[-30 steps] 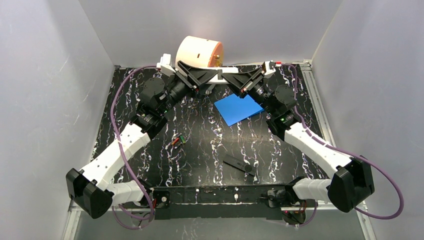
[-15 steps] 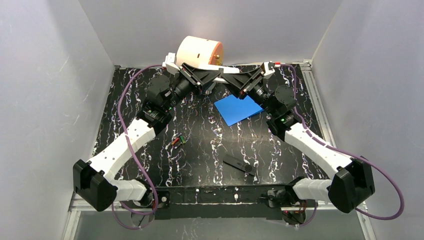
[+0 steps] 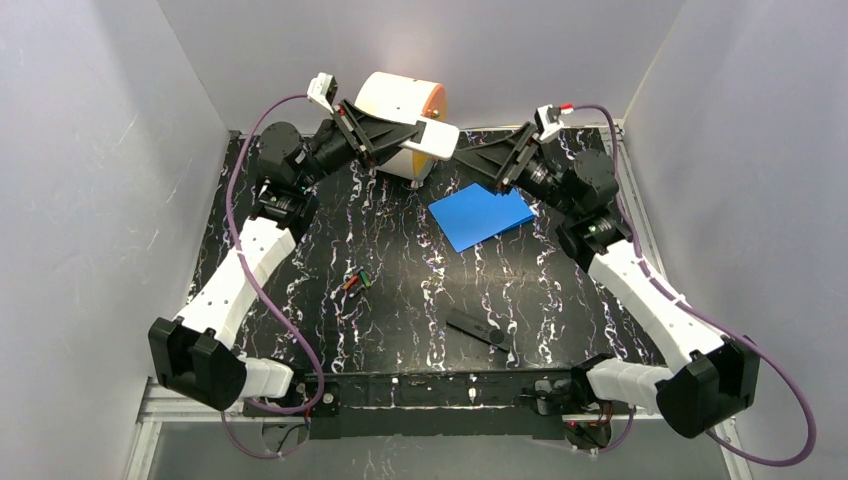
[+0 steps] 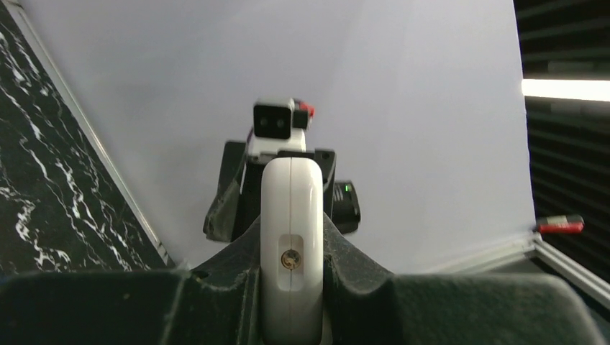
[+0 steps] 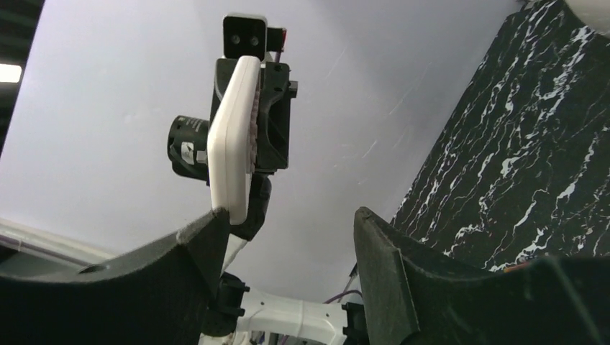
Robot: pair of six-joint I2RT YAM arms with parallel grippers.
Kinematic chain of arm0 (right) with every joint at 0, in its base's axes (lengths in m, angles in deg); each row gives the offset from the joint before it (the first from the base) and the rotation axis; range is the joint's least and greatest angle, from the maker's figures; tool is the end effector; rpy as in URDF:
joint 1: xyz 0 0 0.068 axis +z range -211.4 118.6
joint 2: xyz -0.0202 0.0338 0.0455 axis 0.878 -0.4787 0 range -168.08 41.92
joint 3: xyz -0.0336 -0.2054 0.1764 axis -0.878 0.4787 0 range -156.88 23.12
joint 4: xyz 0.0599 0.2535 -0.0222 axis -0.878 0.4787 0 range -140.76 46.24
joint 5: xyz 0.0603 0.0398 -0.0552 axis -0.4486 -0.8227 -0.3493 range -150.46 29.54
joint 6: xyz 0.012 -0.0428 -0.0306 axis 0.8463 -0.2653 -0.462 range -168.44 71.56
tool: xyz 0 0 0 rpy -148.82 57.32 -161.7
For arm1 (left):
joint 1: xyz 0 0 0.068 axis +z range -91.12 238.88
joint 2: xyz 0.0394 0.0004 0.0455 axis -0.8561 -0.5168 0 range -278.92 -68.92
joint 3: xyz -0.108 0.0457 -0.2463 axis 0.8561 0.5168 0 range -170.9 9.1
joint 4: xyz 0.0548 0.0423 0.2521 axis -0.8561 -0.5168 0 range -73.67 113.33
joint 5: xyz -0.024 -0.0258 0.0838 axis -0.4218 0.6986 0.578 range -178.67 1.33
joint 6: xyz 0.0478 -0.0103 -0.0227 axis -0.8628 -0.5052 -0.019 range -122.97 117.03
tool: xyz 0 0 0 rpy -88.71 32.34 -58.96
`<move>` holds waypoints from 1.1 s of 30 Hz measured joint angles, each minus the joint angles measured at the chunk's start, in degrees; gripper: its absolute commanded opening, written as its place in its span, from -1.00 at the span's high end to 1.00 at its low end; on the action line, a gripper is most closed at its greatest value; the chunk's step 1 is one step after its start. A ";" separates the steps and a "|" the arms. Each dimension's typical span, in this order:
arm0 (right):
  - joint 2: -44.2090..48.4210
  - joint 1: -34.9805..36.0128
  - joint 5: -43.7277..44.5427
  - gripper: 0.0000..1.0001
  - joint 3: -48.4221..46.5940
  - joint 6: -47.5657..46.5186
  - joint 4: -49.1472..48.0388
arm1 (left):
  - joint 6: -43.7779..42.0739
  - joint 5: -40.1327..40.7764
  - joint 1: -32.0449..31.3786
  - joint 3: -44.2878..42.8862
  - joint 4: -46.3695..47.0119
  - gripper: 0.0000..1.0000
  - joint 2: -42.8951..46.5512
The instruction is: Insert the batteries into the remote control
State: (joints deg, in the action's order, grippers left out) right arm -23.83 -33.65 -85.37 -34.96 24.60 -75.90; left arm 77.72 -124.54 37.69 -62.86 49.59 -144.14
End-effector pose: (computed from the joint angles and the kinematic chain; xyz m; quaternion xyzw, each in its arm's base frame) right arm 0.2265 0.1361 0.4129 0.0619 0.6000 0.6879 0.4036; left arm 0.2678 -0.1262 0.4550 -0.0376 0.5833 -0.7231 0.3680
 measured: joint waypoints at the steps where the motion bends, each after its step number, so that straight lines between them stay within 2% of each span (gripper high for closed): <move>1: -1.05 -0.24 -1.68 -0.45 -1.81 -0.68 1.16 | 0.33 -1.77 0.24 -0.57 0.24 1.00 -0.39; 5: -3.67 -0.52 -7.74 -0.57 -7.13 -3.30 4.44 | 0.96 -6.58 1.11 -1.53 0.42 1.00 -1.11; 10: -4.13 0.04 -12.66 -0.50 -8.20 -4.92 4.52 | -1.27 -10.14 0.15 -1.53 -3.50 1.00 -1.07; 13: -4.15 0.31 -13.25 -0.32 -8.26 -5.95 5.75 | -3.02 -10.51 0.09 -1.53 -5.79 1.00 -0.96; 16: -4.79 0.98 -12.61 -0.02 -8.94 -6.69 7.61 | -4.63 -10.88 0.07 -1.53 -7.69 1.00 -0.74; 20: -5.88 2.62 -10.54 0.18 -9.64 -7.08 9.55 | -7.32 -11.06 0.09 -1.53 -10.32 1.00 0.42; 27: -5.05 3.76 -9.35 0.76 -8.31 -3.52 7.10 | -9.53 -10.88 0.31 -0.92 -11.54 1.00 2.73; 29: -4.52 4.02 -9.31 0.84 -6.69 -2.25 4.39 | -9.55 -10.84 0.31 -0.68 -11.76 1.00 3.37; 33: -3.28 4.22 -8.92 0.82 -2.58 0.13 -1.73 | -9.60 -10.43 0.20 -0.59 -13.00 1.00 3.93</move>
State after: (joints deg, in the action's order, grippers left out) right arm -27.11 -29.43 -94.29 -37.54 24.73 -77.63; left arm 68.12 -134.97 37.89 -63.45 36.58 -140.20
